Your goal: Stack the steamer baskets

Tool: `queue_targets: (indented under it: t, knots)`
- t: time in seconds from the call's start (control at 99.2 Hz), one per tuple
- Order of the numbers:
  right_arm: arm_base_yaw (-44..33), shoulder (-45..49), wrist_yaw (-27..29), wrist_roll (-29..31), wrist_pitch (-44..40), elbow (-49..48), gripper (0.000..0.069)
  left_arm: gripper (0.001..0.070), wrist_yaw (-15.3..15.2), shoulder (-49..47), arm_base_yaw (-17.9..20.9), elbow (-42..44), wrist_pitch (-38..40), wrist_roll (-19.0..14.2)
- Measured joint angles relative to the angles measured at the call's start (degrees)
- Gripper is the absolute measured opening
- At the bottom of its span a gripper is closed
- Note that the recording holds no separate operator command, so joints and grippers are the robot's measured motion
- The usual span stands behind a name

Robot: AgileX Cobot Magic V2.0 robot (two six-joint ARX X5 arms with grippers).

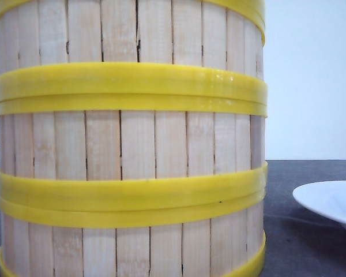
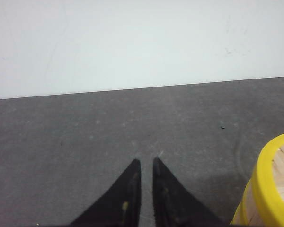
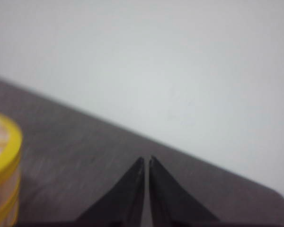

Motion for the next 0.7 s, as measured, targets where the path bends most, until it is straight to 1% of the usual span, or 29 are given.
queue_targets:
  t: [0.091,0.313,0.444,0.555,0.625,0.696]
  knots:
    - [0.1,0.2,-2.5,0.0,-3.0,-0.2,0.0015,0.0021,0.0,0.0,0.0,0.0,0.0,0.0]
    - [0.1,0.2,-2.3,0.0,-3.0,-0.2,0.0015,0.0021,0.0,0.0,0.0,0.0,0.0,0.0]
    - [0.1,0.2,3.7,0.0,-5.9,-0.2,0.0015,0.0021,0.0,0.0,0.0,0.0,0.0,0.0]
    - [0.0,0.2,8.5,0.3,-5.8,-0.2,0.0015,0.0021,0.0,0.0,0.0,0.0,0.0,0.0]
    - [-0.9,0.2,9.3,1.2,-5.1,-0.7,0.0015,0.0021,0.0,0.0,0.0,0.0,0.0,0.0]
    - [-5.6,-0.1,7.8,2.1,-3.4,-2.4,0.0015,0.0021,0.0,0.0,0.0,0.0,0.0,0.0]
